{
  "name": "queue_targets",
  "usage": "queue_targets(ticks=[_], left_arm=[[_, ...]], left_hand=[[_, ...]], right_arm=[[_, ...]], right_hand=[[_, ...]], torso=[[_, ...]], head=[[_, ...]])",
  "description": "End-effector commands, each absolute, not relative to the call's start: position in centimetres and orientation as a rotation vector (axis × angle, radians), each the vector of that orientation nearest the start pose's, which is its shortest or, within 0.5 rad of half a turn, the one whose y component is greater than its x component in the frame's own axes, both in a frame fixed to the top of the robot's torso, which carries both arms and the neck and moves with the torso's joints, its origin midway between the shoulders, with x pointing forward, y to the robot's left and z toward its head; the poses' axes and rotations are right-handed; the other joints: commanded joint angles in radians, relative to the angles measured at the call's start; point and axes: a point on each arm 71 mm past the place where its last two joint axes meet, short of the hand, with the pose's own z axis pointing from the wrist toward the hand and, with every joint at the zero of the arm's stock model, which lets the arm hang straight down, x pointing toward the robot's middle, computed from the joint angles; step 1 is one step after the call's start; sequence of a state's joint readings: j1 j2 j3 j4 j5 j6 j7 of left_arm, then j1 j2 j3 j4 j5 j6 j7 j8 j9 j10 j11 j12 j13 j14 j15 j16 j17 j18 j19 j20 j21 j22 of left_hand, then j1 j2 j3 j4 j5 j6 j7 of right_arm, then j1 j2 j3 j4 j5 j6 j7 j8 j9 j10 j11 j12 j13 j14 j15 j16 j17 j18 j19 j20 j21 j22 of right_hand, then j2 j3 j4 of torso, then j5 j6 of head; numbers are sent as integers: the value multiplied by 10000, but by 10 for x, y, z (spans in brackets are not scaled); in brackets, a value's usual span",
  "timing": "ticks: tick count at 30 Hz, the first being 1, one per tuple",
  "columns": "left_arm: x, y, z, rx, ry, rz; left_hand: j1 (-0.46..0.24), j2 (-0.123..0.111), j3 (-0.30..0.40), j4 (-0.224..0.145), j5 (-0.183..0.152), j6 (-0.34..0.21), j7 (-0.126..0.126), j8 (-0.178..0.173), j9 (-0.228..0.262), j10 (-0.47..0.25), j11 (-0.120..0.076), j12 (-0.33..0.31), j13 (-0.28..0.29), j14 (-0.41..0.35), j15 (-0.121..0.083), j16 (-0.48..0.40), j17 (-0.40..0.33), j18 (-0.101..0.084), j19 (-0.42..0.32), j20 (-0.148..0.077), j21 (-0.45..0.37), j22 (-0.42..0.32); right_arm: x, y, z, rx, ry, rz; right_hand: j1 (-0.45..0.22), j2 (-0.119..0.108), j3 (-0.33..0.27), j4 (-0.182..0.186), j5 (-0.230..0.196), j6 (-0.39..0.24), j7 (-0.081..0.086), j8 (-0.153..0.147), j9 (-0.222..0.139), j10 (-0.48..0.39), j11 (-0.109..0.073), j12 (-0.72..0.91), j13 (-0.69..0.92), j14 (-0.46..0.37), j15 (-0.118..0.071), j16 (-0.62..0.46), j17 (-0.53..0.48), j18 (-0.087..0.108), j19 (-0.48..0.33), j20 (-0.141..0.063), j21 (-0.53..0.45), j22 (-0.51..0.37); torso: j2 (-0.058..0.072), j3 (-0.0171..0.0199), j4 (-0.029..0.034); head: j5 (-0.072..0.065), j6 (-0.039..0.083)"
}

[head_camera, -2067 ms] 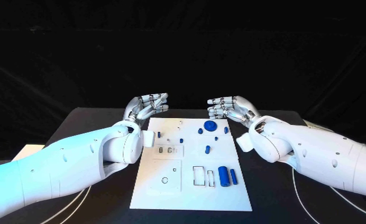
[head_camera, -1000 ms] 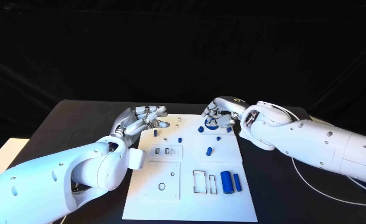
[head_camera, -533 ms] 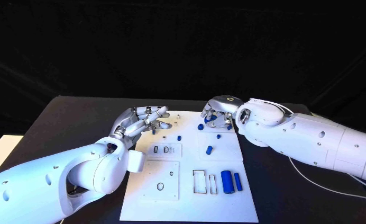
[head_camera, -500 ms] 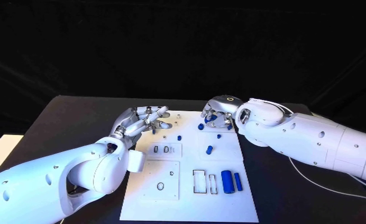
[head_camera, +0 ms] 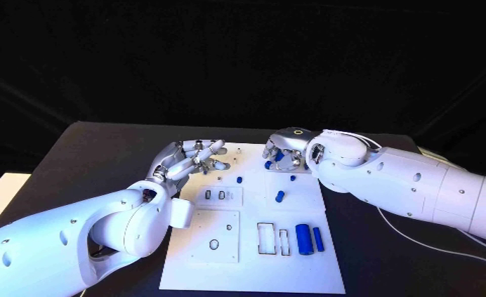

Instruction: Assemble the parts on the task board

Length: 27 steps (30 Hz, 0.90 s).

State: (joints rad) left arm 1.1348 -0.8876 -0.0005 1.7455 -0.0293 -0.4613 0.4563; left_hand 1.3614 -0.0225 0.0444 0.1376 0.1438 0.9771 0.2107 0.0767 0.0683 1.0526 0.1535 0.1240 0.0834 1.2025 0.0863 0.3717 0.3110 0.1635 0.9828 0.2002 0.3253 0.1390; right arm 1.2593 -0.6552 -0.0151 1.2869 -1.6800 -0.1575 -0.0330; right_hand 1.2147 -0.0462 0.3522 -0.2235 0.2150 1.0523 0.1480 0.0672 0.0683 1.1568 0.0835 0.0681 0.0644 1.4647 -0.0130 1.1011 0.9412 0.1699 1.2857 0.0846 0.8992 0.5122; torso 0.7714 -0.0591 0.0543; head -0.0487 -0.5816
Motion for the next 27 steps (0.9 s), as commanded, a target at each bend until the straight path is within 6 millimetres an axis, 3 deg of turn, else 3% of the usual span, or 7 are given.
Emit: queue_targets(ticks=[1,14,23,27], left_arm=[[440,173,-169,-10873,13773,-16353],[440,172,-169,-10968,13859,-16374],[440,172,-169,-11032,13925,-16307],[440,172,-169,-11062,13943,-16265]], left_hand=[[-6,91,-58,-8,-28,-22,62,-47,-10,-92,12,-48,-15,-65,12,67,22,184,67,-6,32,1],[-16,106,-92,-21,-29,-81,108,-75,-12,-147,46,-78,-24,-129,37,129,93,180,58,10,24,-5],[-11,139,-114,-36,-27,-150,154,-94,-14,-213,82,-100,-33,-209,65,182,159,175,33,30,7,-14],[9,184,-120,-55,-27,-234,196,-104,-16,-292,114,-97,-50,-266,86,239,220,174,23,45,-1,-19]], right_arm=[[535,-164,-169,-4902,16659,4779],[535,-160,-169,-5234,16586,4462],[536,-157,-169,-5285,16416,4400],[537,-156,-168,-5180,16234,4401]], right_hand=[[1,-48,71,25,-41,97,-7,0,12,-89,15,-27,-14,328,36,68,31,-31,48,4,83,64],[45,-6,197,89,-199,426,-66,76,49,-128,-5,1,-10,313,36,357,273,-52,-33,36,504,471],[98,227,473,229,-613,808,-200,161,86,264,-124,68,4,335,-45,707,591,-112,-8,-24,1052,1091],[146,440,651,362,-878,990,-277,227,114,454,-189,91,17,339,-97,835,705,-133,-14,-59,1252,1313]], torso=[[46,-2,2],[130,-3,0],[167,-8,0],[184,-11,1]], head=[[-5,-9],[11,18],[90,-10],[78,-50]])
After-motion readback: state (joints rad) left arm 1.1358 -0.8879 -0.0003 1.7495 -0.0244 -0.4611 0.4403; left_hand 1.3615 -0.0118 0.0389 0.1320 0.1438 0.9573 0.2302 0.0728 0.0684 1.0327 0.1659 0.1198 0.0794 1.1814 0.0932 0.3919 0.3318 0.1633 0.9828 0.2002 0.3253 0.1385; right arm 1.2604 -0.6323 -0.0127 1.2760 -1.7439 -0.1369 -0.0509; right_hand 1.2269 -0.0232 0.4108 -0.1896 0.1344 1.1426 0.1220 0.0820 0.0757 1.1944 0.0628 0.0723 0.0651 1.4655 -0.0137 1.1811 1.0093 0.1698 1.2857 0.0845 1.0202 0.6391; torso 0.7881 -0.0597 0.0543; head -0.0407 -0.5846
